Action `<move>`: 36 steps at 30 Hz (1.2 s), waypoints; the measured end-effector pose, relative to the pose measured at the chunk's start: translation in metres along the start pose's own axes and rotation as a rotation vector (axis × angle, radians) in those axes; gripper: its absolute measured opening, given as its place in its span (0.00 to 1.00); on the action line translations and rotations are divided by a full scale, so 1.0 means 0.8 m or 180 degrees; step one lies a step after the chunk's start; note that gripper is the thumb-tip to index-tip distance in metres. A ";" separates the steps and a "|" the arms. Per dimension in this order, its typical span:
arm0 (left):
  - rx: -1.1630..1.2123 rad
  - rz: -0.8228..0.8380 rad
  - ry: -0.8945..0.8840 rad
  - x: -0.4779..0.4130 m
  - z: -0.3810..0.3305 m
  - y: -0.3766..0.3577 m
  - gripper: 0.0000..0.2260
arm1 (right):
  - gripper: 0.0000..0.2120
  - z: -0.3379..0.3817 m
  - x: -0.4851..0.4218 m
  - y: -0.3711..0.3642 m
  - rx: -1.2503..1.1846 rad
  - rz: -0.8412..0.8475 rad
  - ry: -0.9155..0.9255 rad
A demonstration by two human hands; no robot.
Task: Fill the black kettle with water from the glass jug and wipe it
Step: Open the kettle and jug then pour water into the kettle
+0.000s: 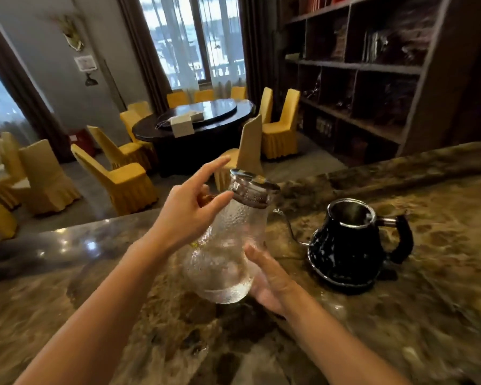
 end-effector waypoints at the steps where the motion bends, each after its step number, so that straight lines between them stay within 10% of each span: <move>1: -0.0289 0.0137 -0.0170 -0.012 -0.017 -0.009 0.27 | 0.51 0.005 0.008 0.006 -0.0061 -0.0115 0.0029; 15: -0.2494 0.0880 -0.1109 -0.116 -0.113 -0.143 0.33 | 0.54 0.039 0.073 0.051 -0.0840 -0.0818 -0.0087; 36: -0.3136 0.1271 -0.1955 -0.178 -0.154 -0.233 0.39 | 0.61 0.092 0.078 0.016 -0.2011 -0.1071 0.0003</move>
Point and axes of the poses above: each hand's wrist, its own x-axis away from the middle knuckle, its own y-axis out of the back of the hand, z = x × y, the point moved 9 cm from there along -x, towards the middle knuckle, and after that the axes turned 3 degrees about -y, right-handed, at the moved point
